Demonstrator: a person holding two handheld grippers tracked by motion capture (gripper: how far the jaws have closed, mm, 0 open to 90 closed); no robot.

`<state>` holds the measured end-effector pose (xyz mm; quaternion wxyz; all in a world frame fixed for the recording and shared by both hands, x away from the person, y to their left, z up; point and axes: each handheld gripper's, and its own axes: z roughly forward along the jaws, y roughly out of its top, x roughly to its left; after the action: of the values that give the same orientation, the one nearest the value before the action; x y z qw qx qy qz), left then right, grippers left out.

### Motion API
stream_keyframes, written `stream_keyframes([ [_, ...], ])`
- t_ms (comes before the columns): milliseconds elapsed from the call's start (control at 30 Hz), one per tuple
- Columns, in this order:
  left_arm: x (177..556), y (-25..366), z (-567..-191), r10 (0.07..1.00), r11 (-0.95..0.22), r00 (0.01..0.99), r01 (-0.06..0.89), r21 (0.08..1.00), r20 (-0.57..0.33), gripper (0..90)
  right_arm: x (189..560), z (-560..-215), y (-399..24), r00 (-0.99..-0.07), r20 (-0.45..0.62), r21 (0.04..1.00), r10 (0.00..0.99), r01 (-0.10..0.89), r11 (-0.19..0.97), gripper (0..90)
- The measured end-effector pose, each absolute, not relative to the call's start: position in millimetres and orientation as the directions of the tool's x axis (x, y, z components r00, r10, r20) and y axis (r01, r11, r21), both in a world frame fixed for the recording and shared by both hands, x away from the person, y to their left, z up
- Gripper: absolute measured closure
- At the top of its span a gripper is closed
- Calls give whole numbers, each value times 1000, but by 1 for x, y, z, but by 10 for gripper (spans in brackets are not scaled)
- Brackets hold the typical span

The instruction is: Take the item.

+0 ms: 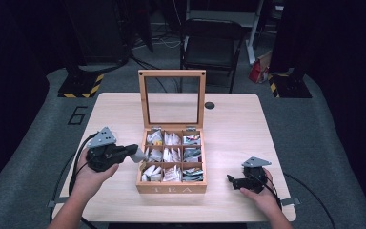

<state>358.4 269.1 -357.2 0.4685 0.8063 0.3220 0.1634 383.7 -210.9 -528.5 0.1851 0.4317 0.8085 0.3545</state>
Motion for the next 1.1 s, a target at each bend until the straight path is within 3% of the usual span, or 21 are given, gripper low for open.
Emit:
stream_keyframes([
  [1100, 386, 317, -363, 780, -297, 624, 432, 851, -45, 900, 384, -528, -211, -559, 7, 733, 829, 567, 376, 117],
])
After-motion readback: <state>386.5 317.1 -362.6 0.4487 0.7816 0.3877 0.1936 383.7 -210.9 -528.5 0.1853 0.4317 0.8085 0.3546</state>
